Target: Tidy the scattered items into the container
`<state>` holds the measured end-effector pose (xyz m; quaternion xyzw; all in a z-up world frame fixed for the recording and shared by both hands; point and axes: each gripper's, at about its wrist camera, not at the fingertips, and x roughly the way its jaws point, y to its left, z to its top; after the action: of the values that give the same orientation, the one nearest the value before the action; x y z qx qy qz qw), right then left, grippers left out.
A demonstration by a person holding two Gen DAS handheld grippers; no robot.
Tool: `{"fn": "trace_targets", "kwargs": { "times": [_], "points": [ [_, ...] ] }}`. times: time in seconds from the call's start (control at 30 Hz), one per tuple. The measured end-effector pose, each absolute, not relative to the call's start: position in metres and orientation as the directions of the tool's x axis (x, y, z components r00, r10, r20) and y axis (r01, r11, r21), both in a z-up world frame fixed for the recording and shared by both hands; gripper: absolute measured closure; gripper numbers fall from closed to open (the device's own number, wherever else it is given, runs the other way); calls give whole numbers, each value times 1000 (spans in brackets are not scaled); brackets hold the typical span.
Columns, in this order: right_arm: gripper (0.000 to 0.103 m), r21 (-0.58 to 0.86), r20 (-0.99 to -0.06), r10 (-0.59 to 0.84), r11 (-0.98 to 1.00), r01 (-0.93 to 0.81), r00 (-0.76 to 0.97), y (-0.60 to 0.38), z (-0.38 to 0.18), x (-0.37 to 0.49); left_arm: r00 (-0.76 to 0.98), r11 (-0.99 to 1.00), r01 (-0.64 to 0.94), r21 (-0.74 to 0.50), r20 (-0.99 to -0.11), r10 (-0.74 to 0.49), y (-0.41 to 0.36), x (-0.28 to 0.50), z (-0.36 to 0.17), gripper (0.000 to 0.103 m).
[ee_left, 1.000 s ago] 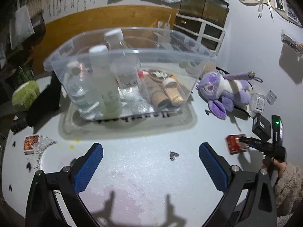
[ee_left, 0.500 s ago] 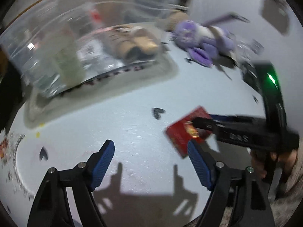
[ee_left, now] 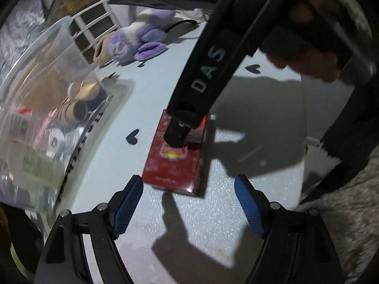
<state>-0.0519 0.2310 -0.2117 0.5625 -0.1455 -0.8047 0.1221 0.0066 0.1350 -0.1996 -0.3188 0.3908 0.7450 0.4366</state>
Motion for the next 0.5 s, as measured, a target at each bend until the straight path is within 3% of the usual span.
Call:
{"fn": "trace_targets", "kwargs": {
  "times": [0.3,0.33,0.4,0.5],
  "points": [
    [58,375,-871,-357,-927,13,-336,226,-213,-27,-378,-218,-925,313,-821,428,139,-5,-202,23],
    [58,377,-871,-356,-926,4,-339,226,-213,-24,-360,-203,-932,300,-828,430,139,-6,-202,26],
    [58,385,-869,-356,-923,-18,-344,227,-213,-18,-320,-174,-947,271,-842,434,139,-6,-201,41],
    [58,401,-866,-357,-914,-60,-350,229,-214,-10,-276,-137,-961,240,-854,440,139,-4,-200,44]
  ]
}}
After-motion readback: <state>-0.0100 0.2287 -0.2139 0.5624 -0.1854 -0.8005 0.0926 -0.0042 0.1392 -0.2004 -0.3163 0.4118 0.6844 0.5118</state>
